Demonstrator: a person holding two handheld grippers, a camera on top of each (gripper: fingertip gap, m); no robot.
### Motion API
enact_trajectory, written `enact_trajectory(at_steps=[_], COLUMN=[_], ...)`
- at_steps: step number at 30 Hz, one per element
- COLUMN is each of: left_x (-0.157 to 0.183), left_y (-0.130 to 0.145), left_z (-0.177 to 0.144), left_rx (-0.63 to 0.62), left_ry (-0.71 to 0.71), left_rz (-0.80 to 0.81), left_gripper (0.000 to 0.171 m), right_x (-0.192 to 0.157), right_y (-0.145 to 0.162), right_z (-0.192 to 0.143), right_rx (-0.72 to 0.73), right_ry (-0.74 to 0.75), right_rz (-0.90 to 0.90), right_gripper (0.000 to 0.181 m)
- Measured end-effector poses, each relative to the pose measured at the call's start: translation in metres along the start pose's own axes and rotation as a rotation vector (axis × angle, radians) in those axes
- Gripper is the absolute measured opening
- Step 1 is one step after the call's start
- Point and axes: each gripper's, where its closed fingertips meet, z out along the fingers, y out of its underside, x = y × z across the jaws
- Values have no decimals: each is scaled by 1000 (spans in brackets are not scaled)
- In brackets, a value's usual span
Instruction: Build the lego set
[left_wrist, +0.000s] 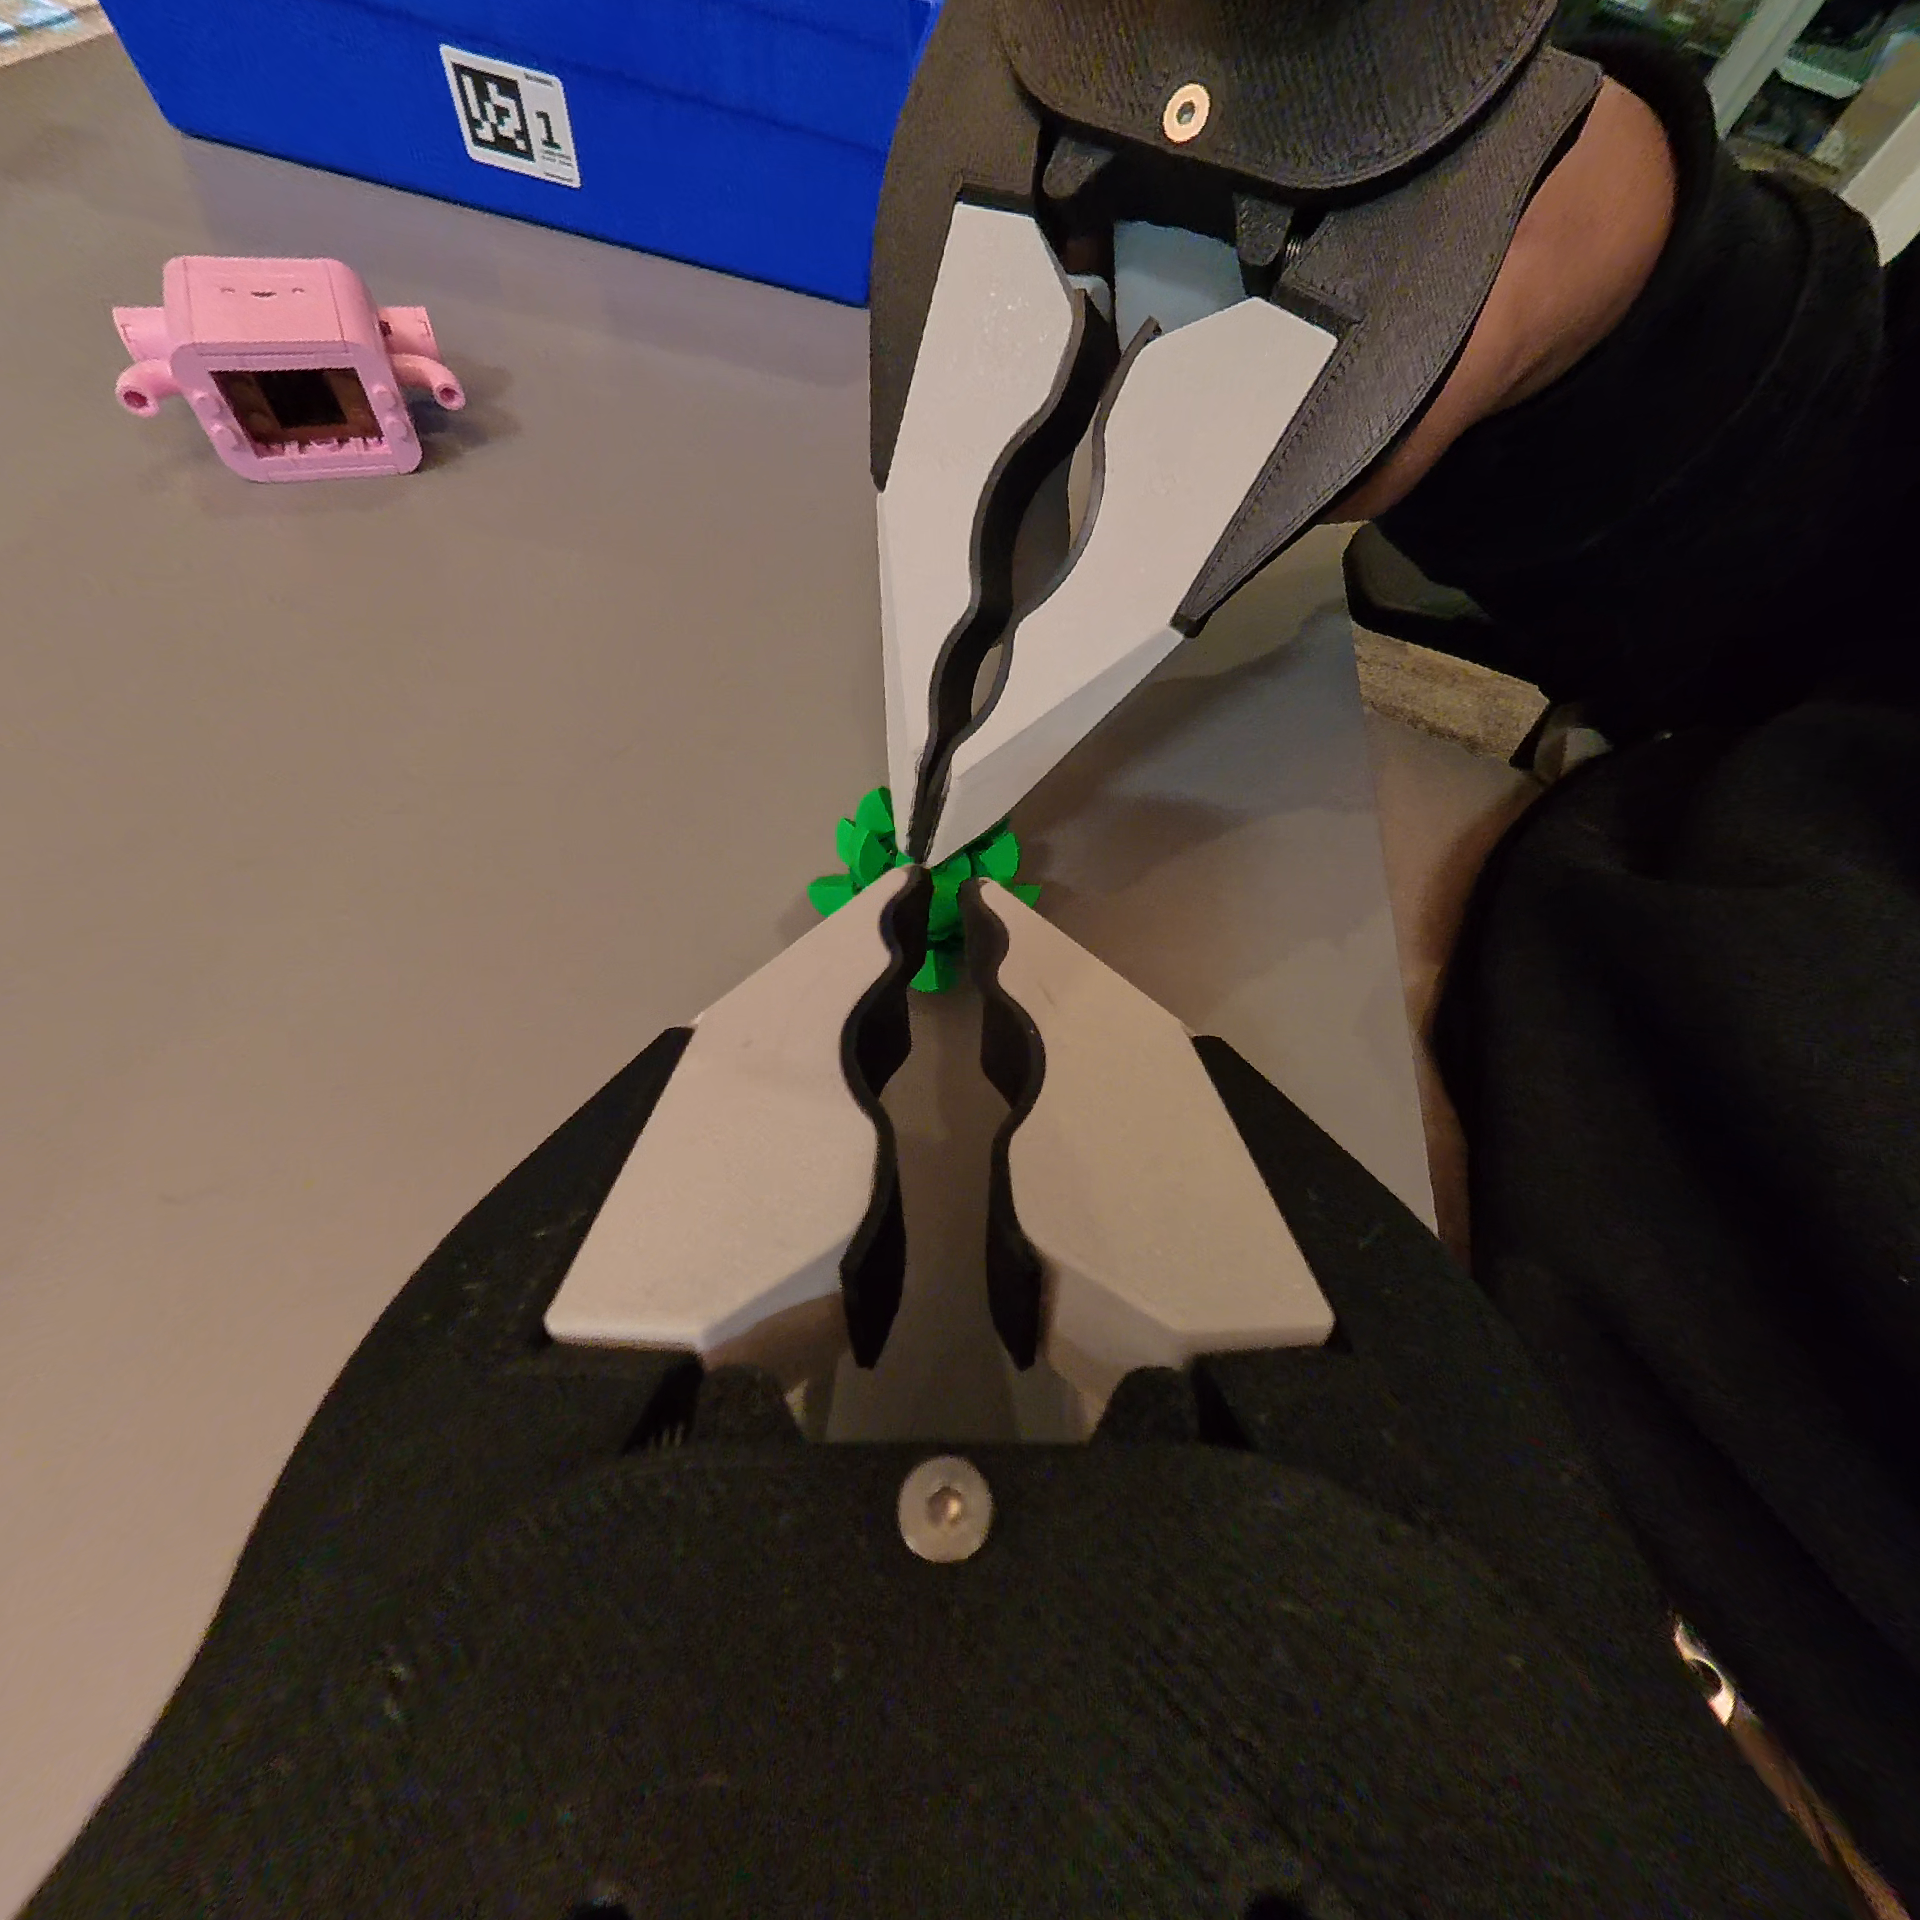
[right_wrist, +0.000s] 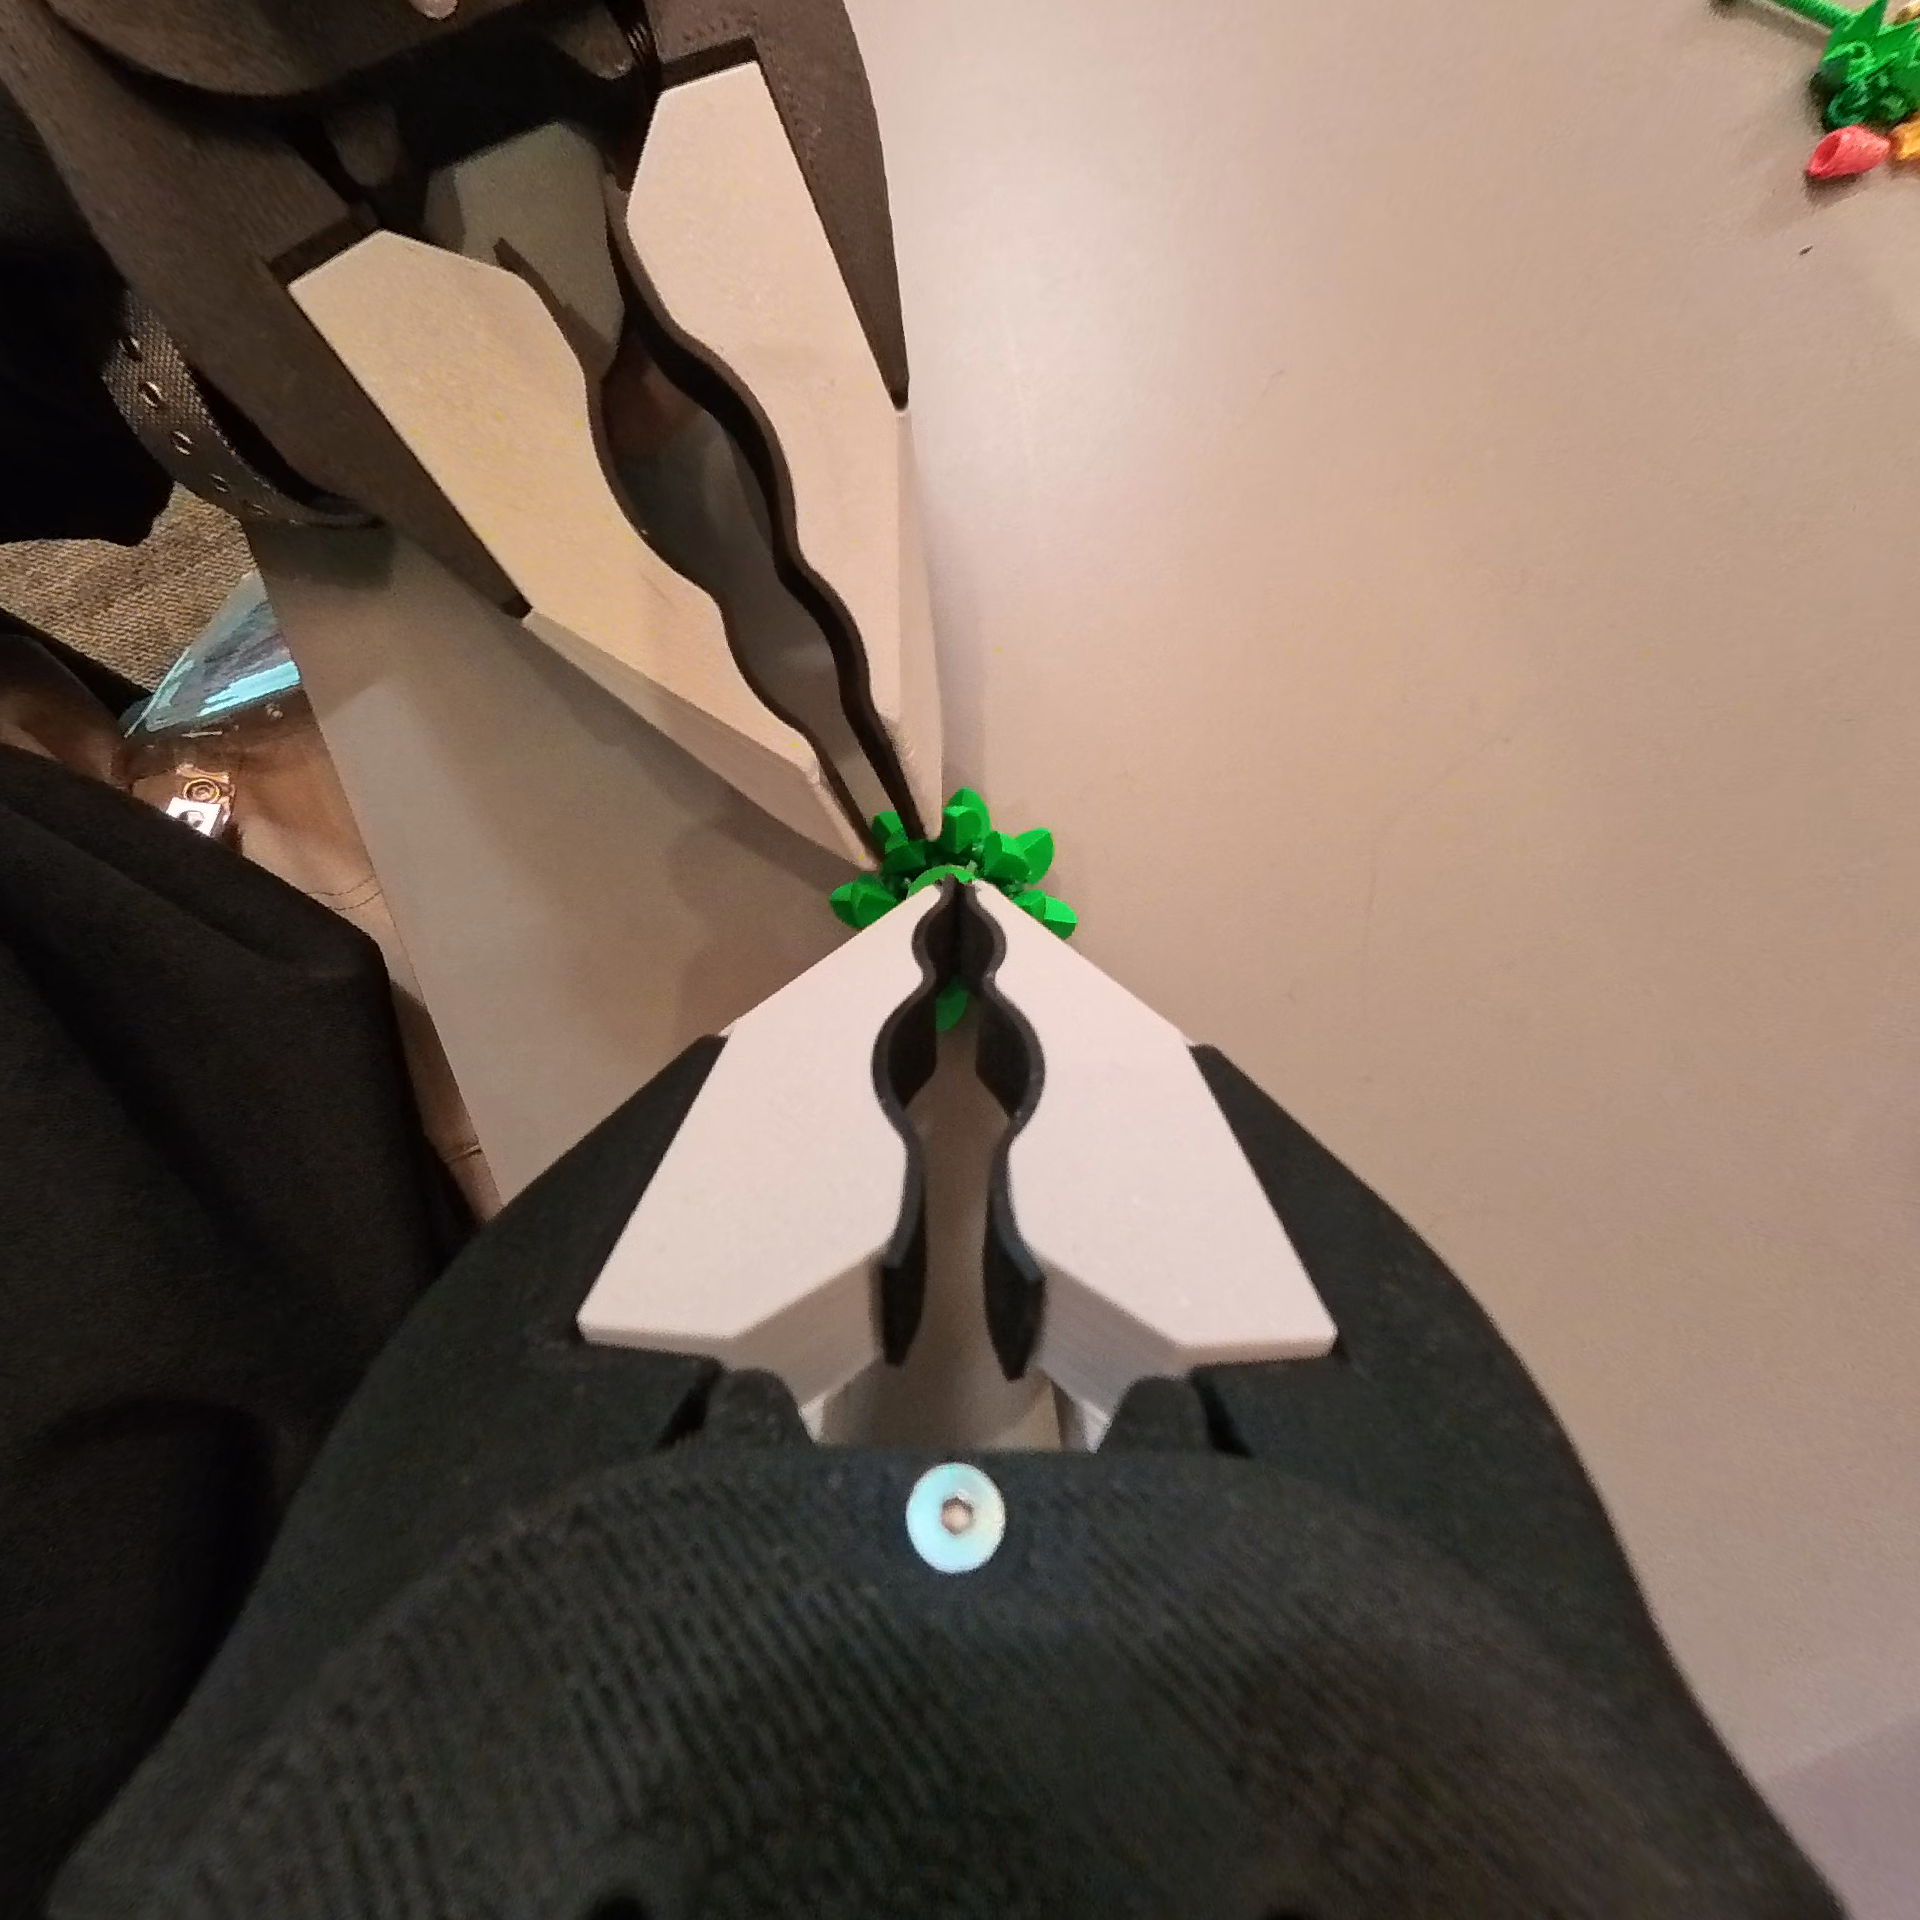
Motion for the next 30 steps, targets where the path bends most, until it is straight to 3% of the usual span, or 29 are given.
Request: enact_trajectory(at_steps=[30], left_x=[0], left_y=[1], left_z=[0], left_rx=[-5], left_ry=[12], left_rz=[-19], left_gripper=[3], right_x=[0], right_y=[0], right_z=[0], right_rx=[-3], right_ry=[12], right_rz=[-7], right_gripper=[0])
